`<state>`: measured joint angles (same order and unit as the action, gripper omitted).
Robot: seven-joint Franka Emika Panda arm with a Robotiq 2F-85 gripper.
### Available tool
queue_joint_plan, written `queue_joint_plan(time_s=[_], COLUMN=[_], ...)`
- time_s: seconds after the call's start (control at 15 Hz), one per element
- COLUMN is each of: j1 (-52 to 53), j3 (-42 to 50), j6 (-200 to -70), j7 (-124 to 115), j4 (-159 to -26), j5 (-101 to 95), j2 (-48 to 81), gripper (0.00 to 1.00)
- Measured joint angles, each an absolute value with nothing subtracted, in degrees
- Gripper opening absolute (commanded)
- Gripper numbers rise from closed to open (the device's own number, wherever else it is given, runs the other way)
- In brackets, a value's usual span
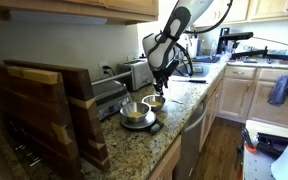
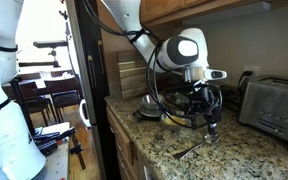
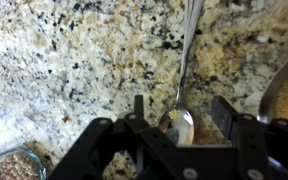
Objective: Use the spoon to transfer one spoon of contents from the left bowl to the right bowl
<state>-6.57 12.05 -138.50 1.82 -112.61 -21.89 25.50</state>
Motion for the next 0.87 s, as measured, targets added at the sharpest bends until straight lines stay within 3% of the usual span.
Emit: queue_joint_plan(time_s=[0.87], j1=[-4.39], j3=[8.5], j6=[-134.88], j7=[5.88], j4=[-123.28], j5=[-26.06], j2=[8.85], gripper=[1.0])
